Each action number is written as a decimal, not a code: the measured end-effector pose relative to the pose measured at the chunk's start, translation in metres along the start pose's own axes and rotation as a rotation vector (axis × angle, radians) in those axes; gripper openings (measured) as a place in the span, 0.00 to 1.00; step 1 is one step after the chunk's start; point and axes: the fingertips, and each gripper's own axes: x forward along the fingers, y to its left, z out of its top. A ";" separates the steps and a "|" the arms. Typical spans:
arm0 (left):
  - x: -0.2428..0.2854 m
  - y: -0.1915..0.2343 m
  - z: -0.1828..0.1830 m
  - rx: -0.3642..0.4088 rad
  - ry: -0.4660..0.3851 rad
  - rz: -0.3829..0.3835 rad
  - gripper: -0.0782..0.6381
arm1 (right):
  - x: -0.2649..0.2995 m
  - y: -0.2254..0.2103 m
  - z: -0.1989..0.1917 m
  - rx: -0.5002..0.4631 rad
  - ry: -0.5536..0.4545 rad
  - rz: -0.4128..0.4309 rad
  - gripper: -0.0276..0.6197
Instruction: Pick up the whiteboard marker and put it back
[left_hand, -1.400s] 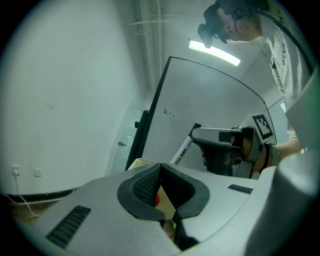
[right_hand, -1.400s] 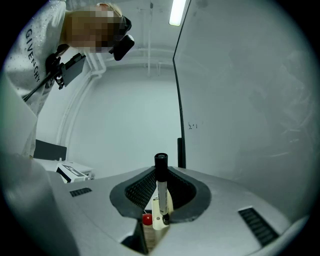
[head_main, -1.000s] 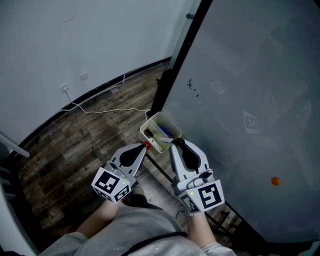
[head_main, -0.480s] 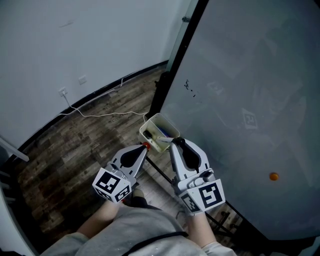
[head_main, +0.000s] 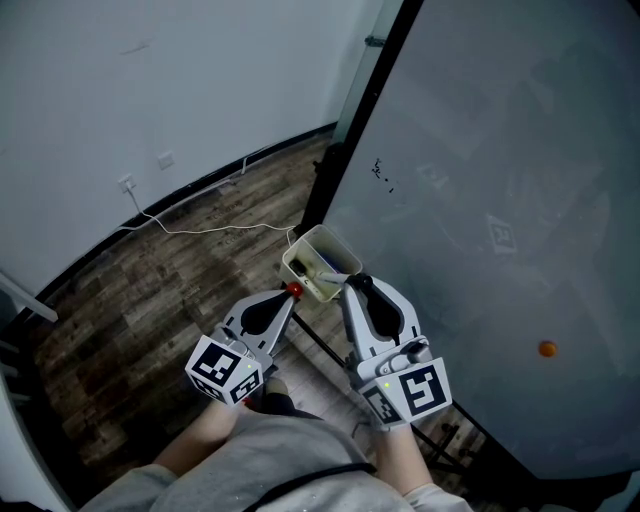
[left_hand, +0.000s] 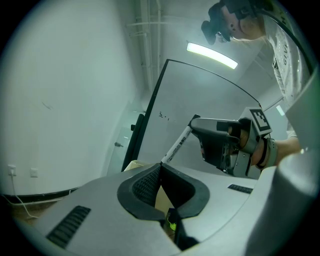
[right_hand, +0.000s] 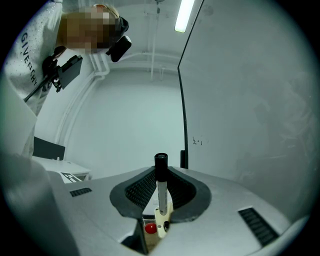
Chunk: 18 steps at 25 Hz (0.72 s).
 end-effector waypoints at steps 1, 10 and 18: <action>0.000 0.000 0.000 0.002 0.000 0.002 0.13 | 0.000 0.000 0.000 0.000 -0.001 0.000 0.16; -0.004 0.000 -0.002 0.014 -0.006 -0.003 0.13 | -0.003 0.001 0.001 -0.003 -0.004 -0.013 0.16; -0.005 -0.002 -0.002 0.016 -0.006 -0.006 0.13 | -0.006 0.000 0.003 -0.005 -0.011 -0.021 0.16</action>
